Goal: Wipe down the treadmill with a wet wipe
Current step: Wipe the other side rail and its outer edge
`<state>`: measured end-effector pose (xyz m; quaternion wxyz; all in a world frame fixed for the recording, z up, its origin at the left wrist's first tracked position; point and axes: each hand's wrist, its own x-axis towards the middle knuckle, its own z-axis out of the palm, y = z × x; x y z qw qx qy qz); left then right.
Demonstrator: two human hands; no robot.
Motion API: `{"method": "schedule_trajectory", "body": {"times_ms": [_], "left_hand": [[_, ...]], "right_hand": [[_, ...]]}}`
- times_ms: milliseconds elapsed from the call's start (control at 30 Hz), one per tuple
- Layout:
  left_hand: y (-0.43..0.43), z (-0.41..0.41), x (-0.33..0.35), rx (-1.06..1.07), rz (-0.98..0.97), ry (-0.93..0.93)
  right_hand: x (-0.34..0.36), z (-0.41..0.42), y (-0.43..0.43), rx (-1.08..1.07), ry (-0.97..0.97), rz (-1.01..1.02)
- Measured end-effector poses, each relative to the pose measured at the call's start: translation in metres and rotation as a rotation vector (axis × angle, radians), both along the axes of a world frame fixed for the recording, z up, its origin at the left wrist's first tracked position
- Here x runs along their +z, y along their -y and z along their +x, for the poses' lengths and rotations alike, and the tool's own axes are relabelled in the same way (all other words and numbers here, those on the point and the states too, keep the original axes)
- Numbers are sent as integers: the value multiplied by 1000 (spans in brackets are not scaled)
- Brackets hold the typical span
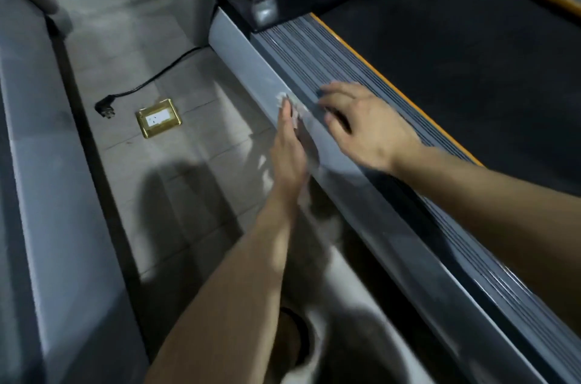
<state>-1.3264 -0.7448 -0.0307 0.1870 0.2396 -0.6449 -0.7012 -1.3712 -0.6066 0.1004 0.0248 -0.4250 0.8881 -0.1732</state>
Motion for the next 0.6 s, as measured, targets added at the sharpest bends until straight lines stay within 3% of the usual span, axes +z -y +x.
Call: {"method": "schedule_trajectory", "body": {"times_ms": [100,200,333,467,600], "left_hand": [[-53,27,13,38,62,-85],[-156,85,21,54,39,5],[-276,187,40,-113,32,56],[-282,189,44,-235,-48,42],[-221,143,35,-235,-94,125]], "right_hand": [[3,58,-100,29,-18,90],[9,120,-191,-3,-18,223],[21,198,-274,-164,-19,289],[-2,229,-319,-281,4,313],[-34,226,-340,-165,-72,293]]}}
